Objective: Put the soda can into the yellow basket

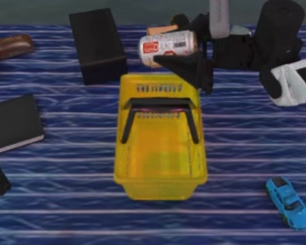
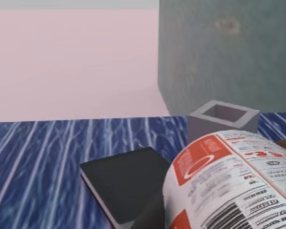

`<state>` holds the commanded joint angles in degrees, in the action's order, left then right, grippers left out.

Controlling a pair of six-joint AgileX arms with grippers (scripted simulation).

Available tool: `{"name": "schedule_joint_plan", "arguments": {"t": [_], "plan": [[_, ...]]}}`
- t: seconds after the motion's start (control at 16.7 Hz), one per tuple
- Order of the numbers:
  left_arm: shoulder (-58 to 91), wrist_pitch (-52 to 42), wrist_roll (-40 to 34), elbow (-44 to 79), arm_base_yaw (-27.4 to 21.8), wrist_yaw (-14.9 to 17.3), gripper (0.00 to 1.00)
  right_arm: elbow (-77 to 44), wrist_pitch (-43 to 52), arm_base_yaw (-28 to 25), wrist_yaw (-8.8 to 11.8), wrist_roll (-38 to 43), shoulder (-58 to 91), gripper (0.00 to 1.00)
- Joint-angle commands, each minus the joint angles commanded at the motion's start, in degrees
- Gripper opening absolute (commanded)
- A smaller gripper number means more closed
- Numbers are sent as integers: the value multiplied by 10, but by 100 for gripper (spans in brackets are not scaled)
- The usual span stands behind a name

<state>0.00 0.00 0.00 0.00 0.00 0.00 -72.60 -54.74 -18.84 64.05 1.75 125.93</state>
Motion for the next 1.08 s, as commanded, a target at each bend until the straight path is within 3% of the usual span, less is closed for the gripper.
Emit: {"name": "schedule_joint_plan", "arguments": {"t": [0.24, 0.54, 1.08], "plan": [[0, 0, 0, 0, 0, 0, 100, 19, -93, -2, -3, -2, 72, 0], [0, 0, 0, 0, 0, 0, 100, 24, -111, -3, -3, -2, 89, 0], [0, 0, 0, 0, 0, 0, 100, 24, -111, -3, -3, -2, 89, 68]]}}
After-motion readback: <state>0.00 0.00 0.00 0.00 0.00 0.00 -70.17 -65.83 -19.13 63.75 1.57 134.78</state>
